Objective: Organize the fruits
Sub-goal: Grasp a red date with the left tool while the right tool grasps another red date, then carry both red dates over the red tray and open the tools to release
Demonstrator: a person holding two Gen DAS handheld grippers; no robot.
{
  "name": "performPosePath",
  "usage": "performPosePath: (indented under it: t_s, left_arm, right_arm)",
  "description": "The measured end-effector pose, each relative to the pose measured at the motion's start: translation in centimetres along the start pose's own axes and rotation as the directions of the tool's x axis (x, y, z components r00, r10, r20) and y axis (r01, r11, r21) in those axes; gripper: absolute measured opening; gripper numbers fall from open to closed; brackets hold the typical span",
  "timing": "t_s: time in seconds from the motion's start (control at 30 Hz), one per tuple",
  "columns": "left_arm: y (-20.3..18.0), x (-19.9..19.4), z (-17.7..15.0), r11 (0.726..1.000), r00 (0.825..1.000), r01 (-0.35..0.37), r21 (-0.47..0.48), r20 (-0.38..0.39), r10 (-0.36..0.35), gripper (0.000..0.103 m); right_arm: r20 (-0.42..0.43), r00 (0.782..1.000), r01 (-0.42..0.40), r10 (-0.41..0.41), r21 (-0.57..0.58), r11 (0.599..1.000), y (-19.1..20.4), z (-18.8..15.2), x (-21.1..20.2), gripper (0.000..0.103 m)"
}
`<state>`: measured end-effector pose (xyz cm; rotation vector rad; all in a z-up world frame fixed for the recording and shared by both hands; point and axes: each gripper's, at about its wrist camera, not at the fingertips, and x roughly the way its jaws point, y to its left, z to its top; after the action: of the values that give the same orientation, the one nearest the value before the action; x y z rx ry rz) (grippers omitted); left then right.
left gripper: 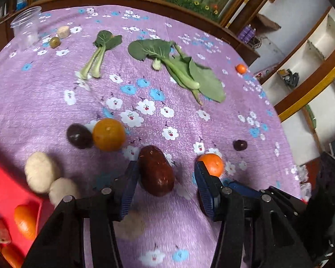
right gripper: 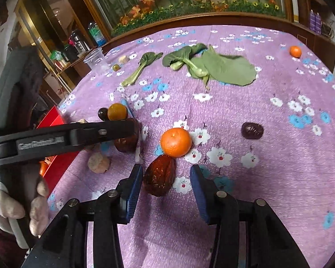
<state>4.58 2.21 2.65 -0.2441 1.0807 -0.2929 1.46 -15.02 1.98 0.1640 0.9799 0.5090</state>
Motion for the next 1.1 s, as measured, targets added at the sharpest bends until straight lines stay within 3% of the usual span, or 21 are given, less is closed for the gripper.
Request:
performPosePath:
  t_s: [0.13, 0.2, 0.23, 0.3, 0.33, 0.37, 0.6, 0.77, 0.9, 1.1]
  left_arm:
    - [-0.5, 1.2, -0.1, 0.998, 0.999, -0.052, 0.039, -0.002, 0.052, 0.049]
    - [-1.0, 1.3, -0.2, 0.992, 0.995, -0.103, 0.078, 0.006, 0.103, 0.033]
    - [-1.3, 1.3, -0.4, 0.987, 0.992, -0.127, 0.100, 0.011, 0.126, 0.031]
    - [-1.2, 1.0, -0.8, 0.988, 0.993, -0.116, 0.100, 0.015, 0.115, 0.031]
    - [-1.0, 0.8, -0.9, 0.990, 0.994, -0.106, 0.091, 0.016, 0.104, 0.031]
    - [-0.9, 0.5, -1.1, 0.992, 0.995, -0.098, 0.082, 0.021, 0.097, 0.031]
    - [0.5, -4.6, -2.7, 0.999, 0.994, -0.041, 0.027, 0.101, 0.038, 0.031]
    - [3.4, -10.3, -4.7, 0.996, 0.981, 0.021, -0.082, 0.196, -0.005, 0.031]
    - [7.3, -14.2, -6.8, 0.979, 0.963, 0.043, -0.198, 0.269, 0.012, 0.032]
    - [13.6, -18.3, -9.6, 0.936, 0.927, -0.078, -0.344, 0.320, 0.195, 0.032]
  right_arm:
    - [-0.006, 1.000, -0.018, 0.018, 0.003, 1.000, -0.1, 0.1, 1.0, 0.048]
    - [0.002, 1.000, -0.009, 0.009, -0.007, 1.000, 0.2, 0.0, 1.2, 0.048]
    - [0.002, 1.000, -0.001, 0.001, -0.017, 1.000, 0.4, 0.0, 1.2, 0.049]
    - [0.001, 1.000, 0.013, -0.013, -0.042, 0.999, 1.1, -0.2, 1.3, 0.048]
    - [-0.001, 1.000, 0.020, -0.020, -0.053, 0.998, 1.3, -0.3, 1.4, 0.037]
    - [-0.006, 1.000, 0.022, -0.023, -0.065, 0.998, 1.7, -0.4, 1.4, 0.035]
    - [0.027, 0.999, 0.023, -0.021, -0.077, 0.997, 3.0, -0.7, -0.8, 0.034]
    - [0.077, 0.997, 0.006, 0.002, -0.104, 0.995, 5.3, -0.3, -3.5, 0.034]
    - [0.087, 0.995, -0.041, 0.054, -0.150, 0.988, 8.3, -0.1, -4.8, 0.034]
    - [0.024, 0.986, -0.158, 0.167, -0.217, 0.963, 14.2, -0.2, -3.3, 0.034]
